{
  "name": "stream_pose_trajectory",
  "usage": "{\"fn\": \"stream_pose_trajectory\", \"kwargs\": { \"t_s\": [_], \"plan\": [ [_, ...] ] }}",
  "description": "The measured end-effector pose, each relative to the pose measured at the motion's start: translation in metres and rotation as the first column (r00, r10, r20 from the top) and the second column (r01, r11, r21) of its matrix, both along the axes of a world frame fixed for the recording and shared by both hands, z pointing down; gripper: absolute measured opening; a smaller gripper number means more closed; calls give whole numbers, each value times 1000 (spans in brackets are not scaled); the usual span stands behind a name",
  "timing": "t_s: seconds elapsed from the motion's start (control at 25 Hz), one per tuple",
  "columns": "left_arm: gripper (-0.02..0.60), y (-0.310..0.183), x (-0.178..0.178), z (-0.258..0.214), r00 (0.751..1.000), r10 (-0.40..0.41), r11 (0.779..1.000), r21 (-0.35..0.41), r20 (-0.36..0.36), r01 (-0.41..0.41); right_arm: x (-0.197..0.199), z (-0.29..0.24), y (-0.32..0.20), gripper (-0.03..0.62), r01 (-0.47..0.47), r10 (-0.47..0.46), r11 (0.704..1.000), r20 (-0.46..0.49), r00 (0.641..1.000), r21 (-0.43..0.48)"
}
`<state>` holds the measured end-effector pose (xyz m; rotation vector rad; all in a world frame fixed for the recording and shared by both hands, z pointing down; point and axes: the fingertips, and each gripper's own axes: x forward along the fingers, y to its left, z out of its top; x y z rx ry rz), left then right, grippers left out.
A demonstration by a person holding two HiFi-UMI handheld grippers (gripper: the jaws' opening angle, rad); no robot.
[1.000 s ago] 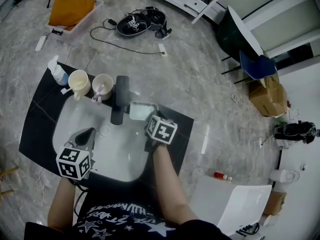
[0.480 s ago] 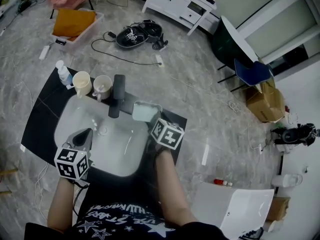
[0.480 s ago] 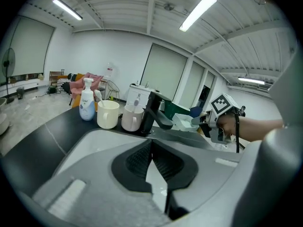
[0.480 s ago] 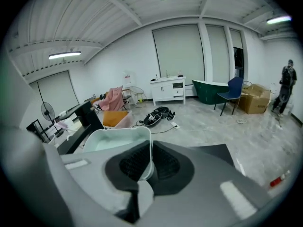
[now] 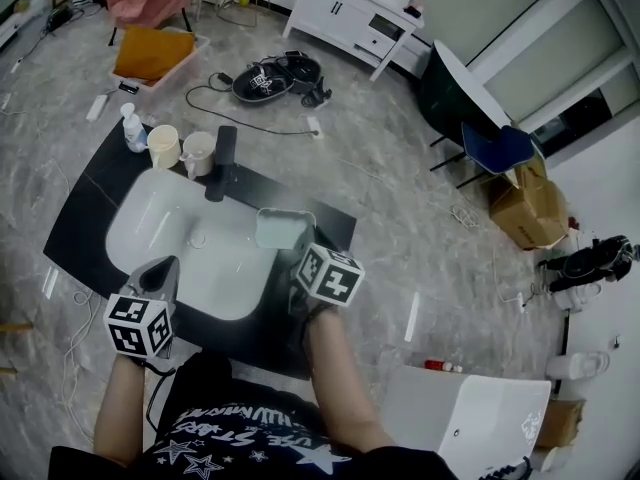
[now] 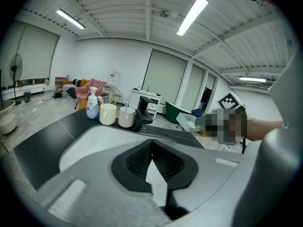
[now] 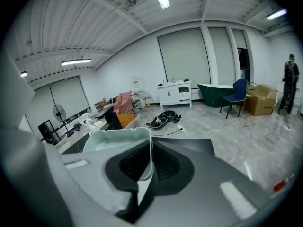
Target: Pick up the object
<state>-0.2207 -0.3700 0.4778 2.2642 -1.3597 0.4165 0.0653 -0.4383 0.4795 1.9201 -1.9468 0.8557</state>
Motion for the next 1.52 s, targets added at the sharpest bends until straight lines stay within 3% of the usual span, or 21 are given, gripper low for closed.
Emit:
{"fn": "stream_pose_trajectory", "kwargs": {
  "t_s": [1.08, 1.52],
  "plan": [
    [9, 249, 90, 4, 987, -159, 986, 52, 26, 158, 51, 3, 211, 17, 269, -270, 962, 21, 963, 50],
    [9, 342, 113, 18, 972, -228, 973, 1, 53, 229, 65, 32, 284, 17, 357, -357, 934, 53, 933, 7]
  ]
}}
